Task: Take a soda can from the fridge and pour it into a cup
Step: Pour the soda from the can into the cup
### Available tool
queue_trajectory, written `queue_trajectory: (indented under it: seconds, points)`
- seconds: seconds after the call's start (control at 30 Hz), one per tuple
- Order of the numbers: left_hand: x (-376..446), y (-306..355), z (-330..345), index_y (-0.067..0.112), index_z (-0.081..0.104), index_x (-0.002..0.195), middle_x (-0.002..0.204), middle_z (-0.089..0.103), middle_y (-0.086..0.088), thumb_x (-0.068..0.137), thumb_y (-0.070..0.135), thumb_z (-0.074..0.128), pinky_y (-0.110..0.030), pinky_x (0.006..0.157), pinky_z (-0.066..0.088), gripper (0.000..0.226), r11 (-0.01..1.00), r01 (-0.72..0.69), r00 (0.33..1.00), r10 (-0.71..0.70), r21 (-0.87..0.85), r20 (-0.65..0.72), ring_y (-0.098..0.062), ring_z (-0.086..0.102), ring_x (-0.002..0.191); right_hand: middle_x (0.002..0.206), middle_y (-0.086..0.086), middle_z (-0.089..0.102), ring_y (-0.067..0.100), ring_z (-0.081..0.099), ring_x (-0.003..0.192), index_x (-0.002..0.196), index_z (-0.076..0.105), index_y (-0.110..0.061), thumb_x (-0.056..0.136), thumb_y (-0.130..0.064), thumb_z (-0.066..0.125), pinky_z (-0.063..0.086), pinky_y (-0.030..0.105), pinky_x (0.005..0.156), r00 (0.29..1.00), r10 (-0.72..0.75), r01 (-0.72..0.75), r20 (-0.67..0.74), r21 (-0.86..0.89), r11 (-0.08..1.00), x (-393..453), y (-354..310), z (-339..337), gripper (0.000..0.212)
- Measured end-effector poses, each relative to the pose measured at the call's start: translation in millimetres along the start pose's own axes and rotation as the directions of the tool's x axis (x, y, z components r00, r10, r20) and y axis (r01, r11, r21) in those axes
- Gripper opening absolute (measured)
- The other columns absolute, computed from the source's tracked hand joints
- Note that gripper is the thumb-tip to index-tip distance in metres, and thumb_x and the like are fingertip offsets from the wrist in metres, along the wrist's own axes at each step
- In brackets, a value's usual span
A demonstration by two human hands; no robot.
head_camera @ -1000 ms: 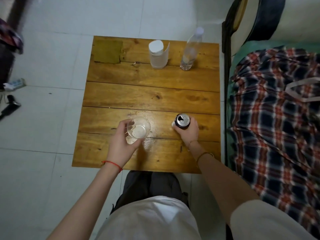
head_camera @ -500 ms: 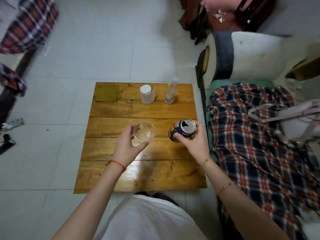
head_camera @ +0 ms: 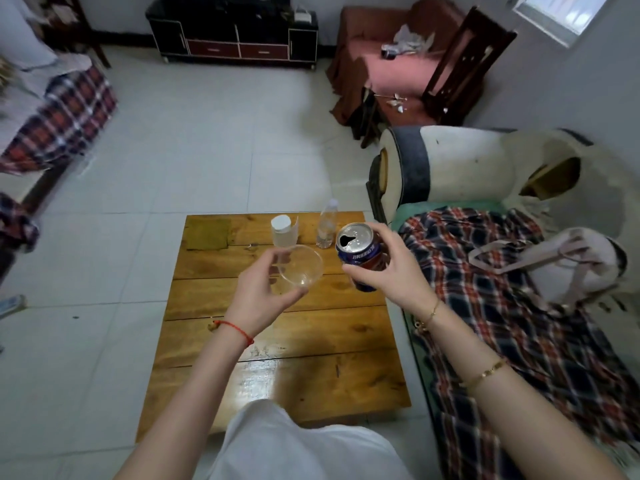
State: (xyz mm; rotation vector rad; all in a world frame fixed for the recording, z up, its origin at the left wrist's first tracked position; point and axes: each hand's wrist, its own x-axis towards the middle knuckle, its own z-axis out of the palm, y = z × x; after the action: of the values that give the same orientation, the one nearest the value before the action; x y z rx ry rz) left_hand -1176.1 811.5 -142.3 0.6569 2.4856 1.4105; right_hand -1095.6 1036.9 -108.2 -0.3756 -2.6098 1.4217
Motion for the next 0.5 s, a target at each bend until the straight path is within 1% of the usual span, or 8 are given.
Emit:
queue_trajectory:
  seconds: [0.07, 0.1, 0.17, 0.27, 0.4, 0.5]
  points:
    - [0, 4, -2, 0.032, 0.053, 0.122, 0.116, 0.063, 0.010, 0.069, 0.027, 0.086, -0.025, 0.092, 0.052, 0.063, 1.000, -0.019, 1.000, 0.019, 0.001, 0.002, -0.007, 0.061, 0.106, 0.126, -0.001, 0.049, 0.008, 0.049, 0.115, 0.133, 0.045, -0.031, 0.072, -0.040, 0.081, 0.036, 0.008, 0.094, 0.999, -0.039, 0.041, 0.022, -0.111, 0.993, 1, -9, -6, 0.071]
    - [0, 6, -3, 0.037, 0.051, 0.121, 0.116, 0.063, 0.010, 0.068, 0.027, 0.087, -0.026, 0.093, 0.052, 0.064, 1.000, -0.029, 1.000, 0.029, 0.005, 0.001, -0.007, 0.061, 0.106, 0.124, -0.002, 0.049, 0.007, 0.048, 0.113, 0.132, 0.045, -0.031, 0.072, -0.039, 0.081, 0.034, 0.005, 0.090, 0.998, -0.058, 0.063, 0.033, -0.159, 0.985, 1, -13, -9, 0.070]
    - [0, 8, -2, 0.040, 0.049, 0.119, 0.117, 0.063, 0.009, 0.068, 0.027, 0.087, -0.030, 0.095, 0.052, 0.065, 0.999, -0.035, 0.999, 0.035, 0.010, 0.000, -0.008, 0.061, 0.107, 0.120, -0.002, 0.048, 0.007, 0.048, 0.110, 0.133, 0.044, -0.030, 0.072, -0.040, 0.081, 0.032, 0.003, 0.086, 0.995, -0.077, 0.089, 0.059, -0.237, 0.968, 2, -20, -14, 0.071]
    - [0, 10, 0, 0.036, 0.049, 0.120, 0.118, 0.062, 0.009, 0.067, 0.028, 0.087, -0.032, 0.096, 0.053, 0.065, 1.000, -0.018, 1.000, 0.018, 0.007, 0.007, -0.009, 0.061, 0.108, 0.119, -0.002, 0.047, 0.010, 0.046, 0.110, 0.134, 0.043, -0.031, 0.071, -0.042, 0.080, 0.033, 0.008, 0.086, 0.991, -0.095, 0.123, 0.098, -0.335, 0.934, 4, -27, -19, 0.074]
    - [-3, 10, 6, 0.024, 0.053, 0.125, 0.118, 0.062, 0.008, 0.069, 0.027, 0.086, -0.030, 0.093, 0.053, 0.065, 1.000, 0.005, 1.000, -0.005, 0.006, 0.007, -0.010, 0.059, 0.108, 0.115, -0.005, 0.045, 0.013, 0.049, 0.109, 0.134, 0.041, -0.033, 0.070, -0.047, 0.078, 0.043, 0.021, 0.092, 0.983, -0.127, 0.171, 0.129, -0.427, 0.888, 3, -34, -20, 0.076]
    - [-6, 9, 9, 0.022, 0.053, 0.124, 0.119, 0.062, 0.007, 0.069, 0.027, 0.086, -0.028, 0.093, 0.053, 0.065, 1.000, 0.020, 1.000, -0.020, 0.003, -0.002, -0.010, 0.060, 0.108, 0.114, -0.004, 0.045, 0.013, 0.050, 0.108, 0.134, 0.041, -0.034, 0.069, -0.051, 0.076, 0.050, 0.031, 0.094, 0.978, -0.145, 0.201, 0.149, -0.488, 0.850, 2, -41, -20, 0.076]
